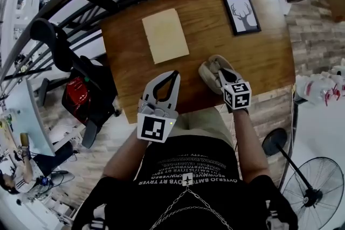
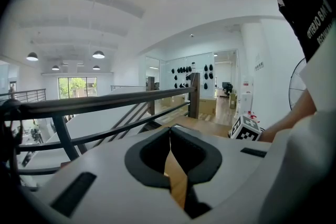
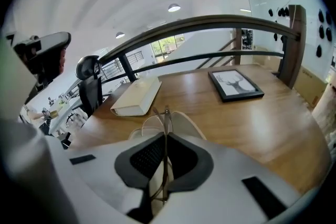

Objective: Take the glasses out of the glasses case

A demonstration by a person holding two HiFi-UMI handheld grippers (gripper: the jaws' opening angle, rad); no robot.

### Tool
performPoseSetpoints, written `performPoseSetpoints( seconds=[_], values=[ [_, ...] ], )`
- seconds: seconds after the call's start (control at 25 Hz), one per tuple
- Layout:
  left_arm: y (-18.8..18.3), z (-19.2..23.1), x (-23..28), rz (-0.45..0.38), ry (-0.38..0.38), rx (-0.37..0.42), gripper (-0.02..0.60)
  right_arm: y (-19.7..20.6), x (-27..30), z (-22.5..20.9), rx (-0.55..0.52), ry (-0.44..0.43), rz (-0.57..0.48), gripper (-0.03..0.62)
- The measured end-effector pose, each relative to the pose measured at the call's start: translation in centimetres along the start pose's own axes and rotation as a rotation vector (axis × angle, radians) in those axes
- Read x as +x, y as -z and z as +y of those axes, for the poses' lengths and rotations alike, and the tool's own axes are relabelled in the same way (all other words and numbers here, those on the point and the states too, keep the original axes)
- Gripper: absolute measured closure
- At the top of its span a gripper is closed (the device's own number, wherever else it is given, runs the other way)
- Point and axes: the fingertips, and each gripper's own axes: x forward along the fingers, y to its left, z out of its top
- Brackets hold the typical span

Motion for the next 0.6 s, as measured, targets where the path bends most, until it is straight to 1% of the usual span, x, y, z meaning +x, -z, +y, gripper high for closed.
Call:
performPoseSetpoints(
  seconds=[0.08,0.16,0.24,0.32,0.4,0.48,0.6],
  values=[
    [-0.2,0.1,-0.5,-0.003,-0.004,0.011,0.552,-1.2,-1.1,0.4,-0.009,0.006,-0.032,0.566],
    [-0.2,0.0,-1.0,0.015,-0.002,0.015,0.552,-2.3,-2.4,0.9,-0.007,0.011,-0.069,0.566],
    [-0.4,0.2,-1.5,0.035,-0.018,0.024,0.552,-3.7,-3.8,1.6,-0.014,0.010,-0.113,0.566],
    [-0.7,0.6,-1.9,0.051,-0.037,0.026,0.552,-4.9,-5.0,2.6,-0.039,0.007,-0.147,0.566],
    [-0.8,0.6,-2.5,0.055,-0.040,0.016,0.552,-5.7,-6.5,3.4,-0.077,0.013,-0.165,0.566],
    [-1.2,0.5,-3.2,0.039,-0.037,0.016,0.552,-6.5,-8.1,4.3,-0.107,0.020,-0.185,0.566],
    [-2.6,0.6,-4.6,-0.027,-0.036,0.015,0.554,-7.6,-10.3,5.7,-0.147,0.016,-0.219,0.566]
  ],
)
